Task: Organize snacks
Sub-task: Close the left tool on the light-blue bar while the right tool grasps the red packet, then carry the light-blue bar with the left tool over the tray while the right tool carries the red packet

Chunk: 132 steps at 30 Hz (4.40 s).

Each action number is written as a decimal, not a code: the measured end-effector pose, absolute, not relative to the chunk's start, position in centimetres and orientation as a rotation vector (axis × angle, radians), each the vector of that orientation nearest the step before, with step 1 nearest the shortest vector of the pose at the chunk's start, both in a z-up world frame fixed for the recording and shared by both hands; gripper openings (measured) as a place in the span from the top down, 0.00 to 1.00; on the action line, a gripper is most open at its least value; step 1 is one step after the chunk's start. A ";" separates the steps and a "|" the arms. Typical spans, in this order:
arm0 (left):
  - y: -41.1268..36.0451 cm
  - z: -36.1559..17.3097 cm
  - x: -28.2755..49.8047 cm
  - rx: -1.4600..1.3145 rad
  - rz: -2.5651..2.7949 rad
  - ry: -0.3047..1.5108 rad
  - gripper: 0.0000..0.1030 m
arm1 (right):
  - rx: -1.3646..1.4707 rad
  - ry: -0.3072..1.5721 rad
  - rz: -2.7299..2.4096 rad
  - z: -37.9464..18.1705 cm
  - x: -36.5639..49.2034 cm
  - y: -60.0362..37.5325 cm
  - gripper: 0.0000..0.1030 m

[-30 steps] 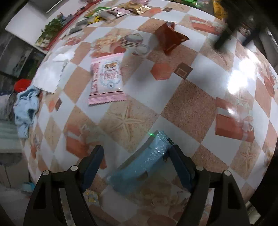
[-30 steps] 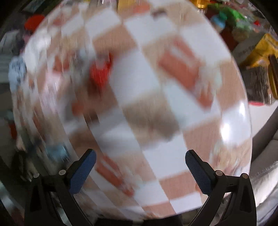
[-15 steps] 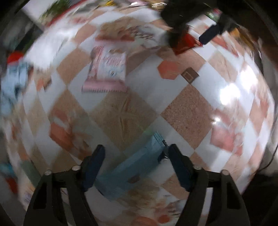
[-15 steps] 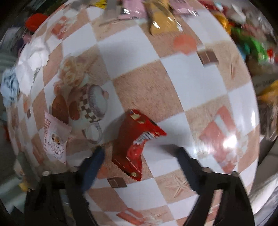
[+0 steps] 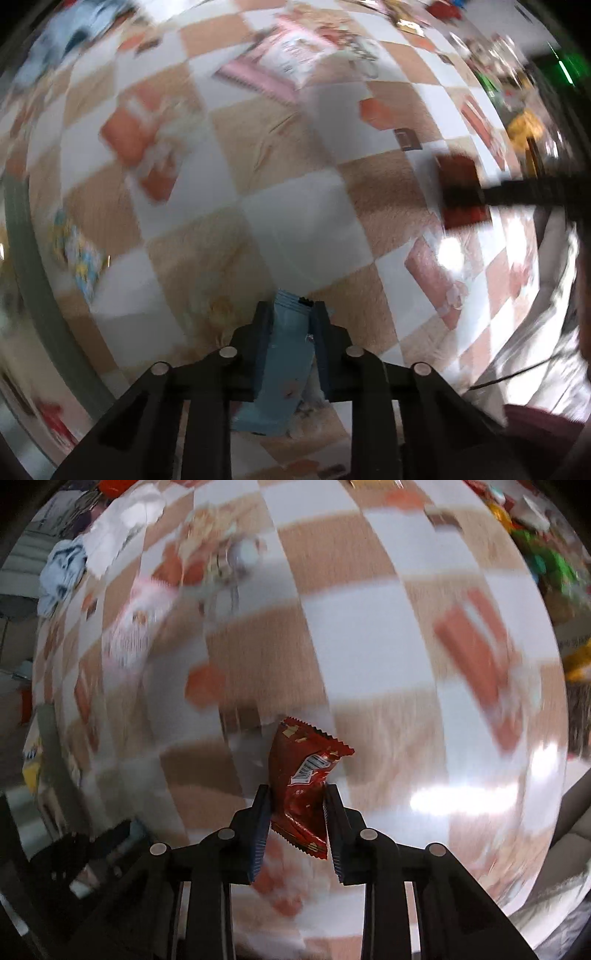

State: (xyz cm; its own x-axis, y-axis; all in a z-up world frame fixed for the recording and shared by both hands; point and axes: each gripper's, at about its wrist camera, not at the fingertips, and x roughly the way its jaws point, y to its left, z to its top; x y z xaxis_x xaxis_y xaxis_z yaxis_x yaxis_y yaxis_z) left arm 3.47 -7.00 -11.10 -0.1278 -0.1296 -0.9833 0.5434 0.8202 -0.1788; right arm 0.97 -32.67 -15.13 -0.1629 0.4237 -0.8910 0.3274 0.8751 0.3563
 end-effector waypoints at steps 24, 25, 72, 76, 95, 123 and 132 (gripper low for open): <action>-5.2 -10.0 -2.5 0.598 -0.548 1.545 0.23 | 0.669 1.795 0.053 -13.6 -5.3 -32.4 0.70; -5.3 -10.1 -2.6 0.588 -0.542 1.548 0.23 | 0.682 1.794 0.039 -13.7 -5.5 -32.7 0.70; 0.0 -2.5 -1.5 0.375 -0.433 1.466 0.73 | 0.375 1.772 0.230 -8.1 -2.9 -19.6 0.72; 2.1 -2.1 -1.1 0.337 -0.393 1.442 0.73 | 0.328 1.751 0.261 -6.9 -2.1 -18.6 0.72; 9.0 -0.6 -0.2 0.207 -0.282 1.412 0.73 | 0.141 1.706 0.390 -4.2 0.3 -11.6 0.72; 17.0 -0.1 -0.1 0.114 -0.156 1.404 0.73 | 0.008 1.661 0.524 -2.0 1.4 -3.0 0.72; 19.2 -0.5 -0.1 0.096 -0.129 1.416 0.73 | -0.024 1.655 0.563 -1.8 1.3 -0.4 0.72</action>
